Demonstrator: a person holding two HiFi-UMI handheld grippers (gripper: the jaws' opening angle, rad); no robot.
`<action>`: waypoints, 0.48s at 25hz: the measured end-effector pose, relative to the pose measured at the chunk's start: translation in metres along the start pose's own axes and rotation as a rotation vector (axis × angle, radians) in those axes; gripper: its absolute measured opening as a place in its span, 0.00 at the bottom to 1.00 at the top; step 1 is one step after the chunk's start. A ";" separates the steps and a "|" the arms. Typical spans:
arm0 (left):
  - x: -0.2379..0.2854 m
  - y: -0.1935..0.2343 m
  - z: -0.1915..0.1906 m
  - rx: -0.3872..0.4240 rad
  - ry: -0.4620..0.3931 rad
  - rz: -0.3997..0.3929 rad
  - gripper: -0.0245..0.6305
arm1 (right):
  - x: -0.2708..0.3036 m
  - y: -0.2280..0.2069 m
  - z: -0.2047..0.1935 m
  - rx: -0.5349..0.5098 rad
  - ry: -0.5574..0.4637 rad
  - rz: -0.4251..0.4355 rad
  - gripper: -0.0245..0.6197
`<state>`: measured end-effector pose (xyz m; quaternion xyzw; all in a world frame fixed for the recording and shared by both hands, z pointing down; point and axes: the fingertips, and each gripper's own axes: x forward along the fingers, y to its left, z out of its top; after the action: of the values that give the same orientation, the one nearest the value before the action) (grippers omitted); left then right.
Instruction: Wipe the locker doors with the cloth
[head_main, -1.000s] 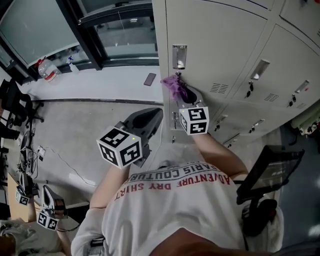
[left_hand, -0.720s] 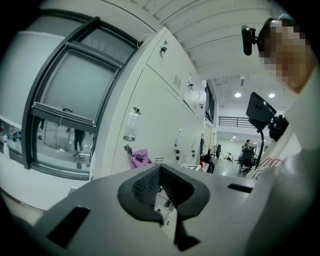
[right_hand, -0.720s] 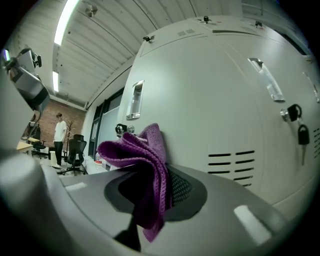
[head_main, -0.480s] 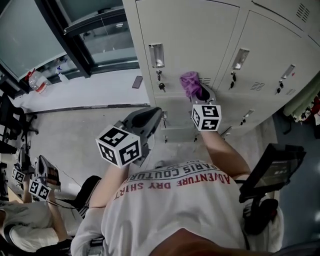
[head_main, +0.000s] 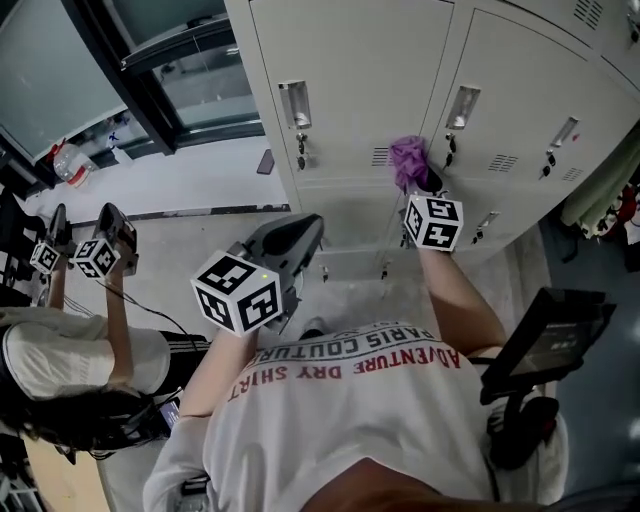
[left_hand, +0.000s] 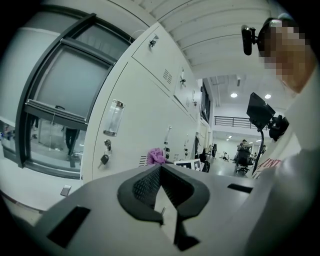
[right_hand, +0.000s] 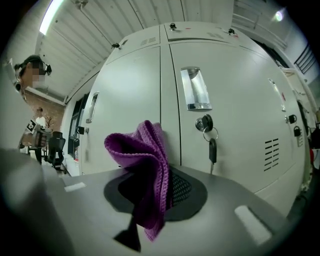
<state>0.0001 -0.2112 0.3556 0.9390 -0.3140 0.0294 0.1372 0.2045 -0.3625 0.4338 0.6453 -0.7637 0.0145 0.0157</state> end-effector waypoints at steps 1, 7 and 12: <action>-0.003 -0.003 -0.001 -0.001 -0.002 0.006 0.04 | -0.002 0.002 0.000 0.004 0.014 0.012 0.16; -0.019 -0.016 -0.012 0.013 0.007 0.039 0.04 | -0.060 0.051 0.031 -0.070 0.041 0.250 0.15; -0.014 -0.038 -0.022 0.049 0.028 -0.009 0.04 | -0.131 0.092 0.048 -0.050 0.081 0.440 0.15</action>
<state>0.0120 -0.1675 0.3660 0.9429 -0.3071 0.0499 0.1187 0.1351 -0.2202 0.3802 0.4615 -0.8848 0.0247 0.0589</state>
